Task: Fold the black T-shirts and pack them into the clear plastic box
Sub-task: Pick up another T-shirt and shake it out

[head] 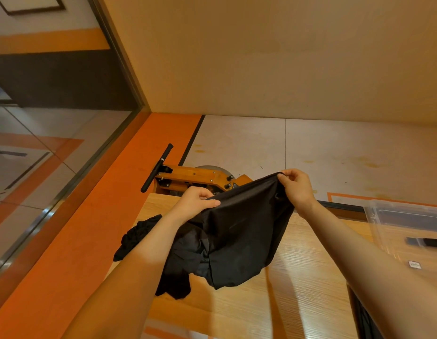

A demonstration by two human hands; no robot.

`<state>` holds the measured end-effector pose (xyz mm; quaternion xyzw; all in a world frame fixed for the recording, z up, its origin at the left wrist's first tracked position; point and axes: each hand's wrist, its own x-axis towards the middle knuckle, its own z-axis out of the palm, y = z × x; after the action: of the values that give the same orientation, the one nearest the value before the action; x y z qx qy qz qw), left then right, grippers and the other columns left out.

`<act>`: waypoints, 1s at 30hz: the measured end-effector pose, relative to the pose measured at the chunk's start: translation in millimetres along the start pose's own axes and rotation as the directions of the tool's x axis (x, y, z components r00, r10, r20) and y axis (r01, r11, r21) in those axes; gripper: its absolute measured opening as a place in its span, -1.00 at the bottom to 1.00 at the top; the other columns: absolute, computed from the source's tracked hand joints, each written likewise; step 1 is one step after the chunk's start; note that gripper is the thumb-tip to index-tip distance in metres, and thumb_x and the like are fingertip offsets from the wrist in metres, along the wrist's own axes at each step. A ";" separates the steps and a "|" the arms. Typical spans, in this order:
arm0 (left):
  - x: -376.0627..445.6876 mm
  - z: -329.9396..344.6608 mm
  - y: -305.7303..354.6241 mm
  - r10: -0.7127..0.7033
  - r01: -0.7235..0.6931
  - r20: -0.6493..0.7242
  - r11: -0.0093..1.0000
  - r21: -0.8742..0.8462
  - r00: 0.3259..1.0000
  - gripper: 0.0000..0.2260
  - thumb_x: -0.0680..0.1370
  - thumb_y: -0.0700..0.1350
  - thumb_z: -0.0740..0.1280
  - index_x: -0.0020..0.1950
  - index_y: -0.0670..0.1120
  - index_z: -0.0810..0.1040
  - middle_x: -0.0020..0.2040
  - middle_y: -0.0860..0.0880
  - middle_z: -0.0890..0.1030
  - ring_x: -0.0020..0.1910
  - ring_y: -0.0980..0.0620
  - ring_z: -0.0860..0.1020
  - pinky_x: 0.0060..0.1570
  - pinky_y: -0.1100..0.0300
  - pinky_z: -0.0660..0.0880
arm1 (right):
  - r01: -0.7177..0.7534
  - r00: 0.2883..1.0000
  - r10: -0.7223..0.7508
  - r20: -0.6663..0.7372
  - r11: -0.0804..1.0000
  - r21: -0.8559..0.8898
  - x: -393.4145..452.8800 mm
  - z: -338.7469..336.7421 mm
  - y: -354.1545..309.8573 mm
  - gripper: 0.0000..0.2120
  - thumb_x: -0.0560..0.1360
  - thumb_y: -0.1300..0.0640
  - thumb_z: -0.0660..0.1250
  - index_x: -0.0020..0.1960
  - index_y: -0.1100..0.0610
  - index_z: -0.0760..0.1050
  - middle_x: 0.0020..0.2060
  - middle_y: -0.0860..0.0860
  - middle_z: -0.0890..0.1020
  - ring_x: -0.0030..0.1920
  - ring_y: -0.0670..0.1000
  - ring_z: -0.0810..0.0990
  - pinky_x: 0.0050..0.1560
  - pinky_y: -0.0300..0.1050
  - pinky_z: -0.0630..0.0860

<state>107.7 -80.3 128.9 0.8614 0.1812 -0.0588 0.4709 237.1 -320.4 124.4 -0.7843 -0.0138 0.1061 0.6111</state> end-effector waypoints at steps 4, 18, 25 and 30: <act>-3.5 -9.3 -16.3 -0.027 0.028 -0.039 0.999 0.016 0.999 -0.94 0.47 -0.03 0.47 -0.12 0.01 0.67 -0.07 0.07 0.65 0.01 0.10 0.57 0.09 0.10 0.48 | -0.026 0.999 0.025 -0.046 0.999 -0.026 3.4 -8.0 9.4 -0.85 0.61 0.18 0.26 0.05 0.25 0.55 -0.10 0.16 0.61 -0.10 0.06 0.57 0.04 0.02 0.56; -1.6 -19.0 -39.4 -0.251 0.194 -0.212 0.947 -0.256 0.945 -0.86 0.58 -0.13 0.34 -0.02 -0.18 0.63 -0.09 -0.01 0.60 -0.11 0.08 0.51 -0.21 0.21 0.43 | -0.364 0.923 0.352 0.152 0.930 0.057 -2.4 -31.2 38.0 -0.64 0.55 0.14 0.21 0.25 0.35 0.48 0.11 0.29 0.57 0.01 0.11 0.50 0.19 0.04 0.47; -0.8 -32.7 -79.8 -0.384 0.356 -0.284 0.923 -0.146 0.879 -0.69 0.61 -0.17 0.26 -0.32 -0.11 0.32 -0.29 -0.12 0.38 -0.27 -0.04 0.38 -0.23 0.14 0.30 | -0.451 0.885 0.453 0.102 0.891 -0.049 1.6 -45.9 71.9 -0.75 0.46 0.46 0.23 -0.01 0.22 0.57 0.15 0.25 0.55 0.17 0.22 0.50 0.23 0.09 0.49; 1.5 -33.6 -84.8 -0.446 0.387 -0.299 0.891 -0.237 0.843 -0.74 0.56 -0.23 0.35 -0.31 -0.16 0.41 -0.25 -0.10 0.47 -0.25 0.02 0.44 -0.24 0.19 0.41 | -0.444 0.896 0.439 0.070 0.891 0.092 7.3 -57.6 77.8 -0.62 0.44 0.36 0.44 0.24 0.24 0.50 0.14 0.18 0.56 0.16 0.19 0.56 0.17 0.05 0.56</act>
<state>75.5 -10.3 80.0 0.7550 0.4487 0.0075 0.4780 246.3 -394.0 61.8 -0.7309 0.1555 0.2612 0.6111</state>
